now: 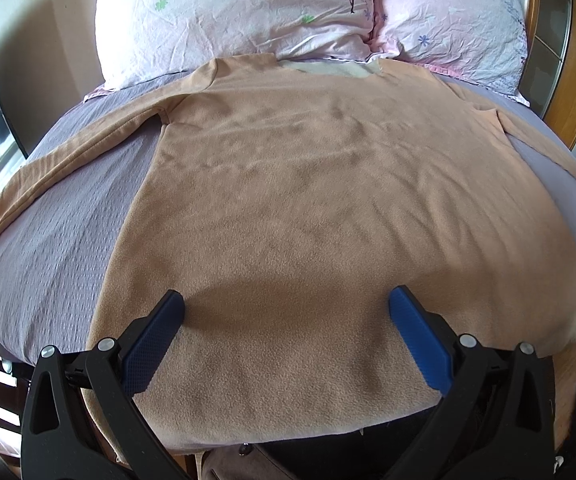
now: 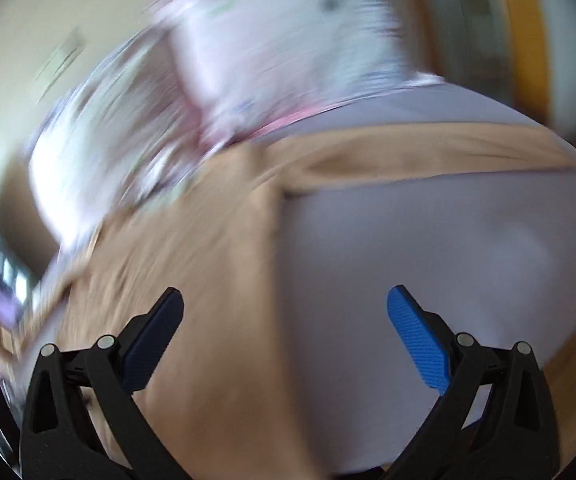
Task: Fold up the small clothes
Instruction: 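Grasp a sleeve with the right gripper and fold it across the shirt body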
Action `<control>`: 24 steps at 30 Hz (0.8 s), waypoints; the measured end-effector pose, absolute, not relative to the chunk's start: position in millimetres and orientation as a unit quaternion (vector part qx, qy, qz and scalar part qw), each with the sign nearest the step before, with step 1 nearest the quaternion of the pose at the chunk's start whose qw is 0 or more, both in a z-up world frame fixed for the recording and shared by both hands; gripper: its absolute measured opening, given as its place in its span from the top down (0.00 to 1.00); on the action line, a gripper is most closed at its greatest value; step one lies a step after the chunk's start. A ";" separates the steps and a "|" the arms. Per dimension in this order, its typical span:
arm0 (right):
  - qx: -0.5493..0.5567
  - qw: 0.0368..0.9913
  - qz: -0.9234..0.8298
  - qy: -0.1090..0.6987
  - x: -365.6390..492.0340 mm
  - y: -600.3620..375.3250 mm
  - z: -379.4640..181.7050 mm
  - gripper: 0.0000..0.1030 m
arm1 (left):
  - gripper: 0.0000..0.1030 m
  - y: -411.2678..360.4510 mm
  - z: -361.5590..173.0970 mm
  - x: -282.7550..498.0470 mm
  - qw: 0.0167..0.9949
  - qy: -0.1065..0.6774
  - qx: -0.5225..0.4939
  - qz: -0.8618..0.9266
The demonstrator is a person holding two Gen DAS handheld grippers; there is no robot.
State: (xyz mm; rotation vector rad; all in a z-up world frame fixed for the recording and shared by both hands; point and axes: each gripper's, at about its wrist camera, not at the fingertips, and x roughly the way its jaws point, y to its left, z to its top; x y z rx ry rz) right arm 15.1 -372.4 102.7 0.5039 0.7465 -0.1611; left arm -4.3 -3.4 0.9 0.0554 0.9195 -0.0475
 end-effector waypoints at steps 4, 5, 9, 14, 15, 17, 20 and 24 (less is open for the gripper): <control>0.396 0.825 -0.208 0.346 18.3 -512.0 101.1 0.51 | 0.01 5.4 5.6 4.8 0.899 0.434 0.008 -0.054; 0.422 0.804 -0.238 0.345 19.0 -540.3 96.3 0.53 | 0.01 10.0 8.4 7.7 0.903 0.424 -0.009 -0.071; 0.482 0.752 -0.307 0.329 19.5 -604.3 79.0 0.54 | 0.01 29.1 24.2 12.8 0.920 0.360 -0.082 -0.135; 0.505 0.744 -0.308 0.311 36.8 -629.9 63.0 0.62 | 0.01 55.9 43.7 26.7 0.932 0.292 -0.140 -0.162; 0.506 0.744 -0.309 0.308 39.0 -631.3 59.6 0.67 | 0.01 62.6 46.0 32.4 0.933 0.287 -0.149 -0.159; 0.507 0.745 -0.315 0.298 47.5 -637.0 54.7 0.84 | 0.01 74.5 47.7 36.1 0.933 0.282 -0.166 -0.152; 0.502 0.743 -0.326 0.299 57.3 -642.3 53.6 0.97 | 0.01 100.8 47.1 41.0 0.931 0.279 -0.192 -0.135; 0.387 0.847 -0.256 0.260 97.1 -576.8 124.0 0.97 | 0.01 148.2 47.8 41.6 0.927 0.254 -0.244 -0.133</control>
